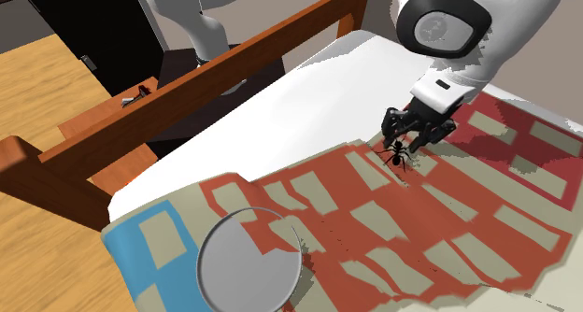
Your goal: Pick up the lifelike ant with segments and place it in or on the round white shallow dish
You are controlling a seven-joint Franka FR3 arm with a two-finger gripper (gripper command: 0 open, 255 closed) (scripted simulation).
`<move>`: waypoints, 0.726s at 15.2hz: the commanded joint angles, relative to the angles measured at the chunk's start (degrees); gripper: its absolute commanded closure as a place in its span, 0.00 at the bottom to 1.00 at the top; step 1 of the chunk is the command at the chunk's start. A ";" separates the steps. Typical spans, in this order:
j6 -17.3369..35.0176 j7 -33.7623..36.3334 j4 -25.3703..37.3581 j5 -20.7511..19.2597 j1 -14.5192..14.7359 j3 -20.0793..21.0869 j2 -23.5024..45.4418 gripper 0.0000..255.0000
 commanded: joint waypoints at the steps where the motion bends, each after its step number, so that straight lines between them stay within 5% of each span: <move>1: -1.05 -0.38 0.54 0.45 -0.09 0.28 -0.61 1.00; 11: -6.91 -2.31 4.51 2.48 -0.17 1.48 -3.20 1.00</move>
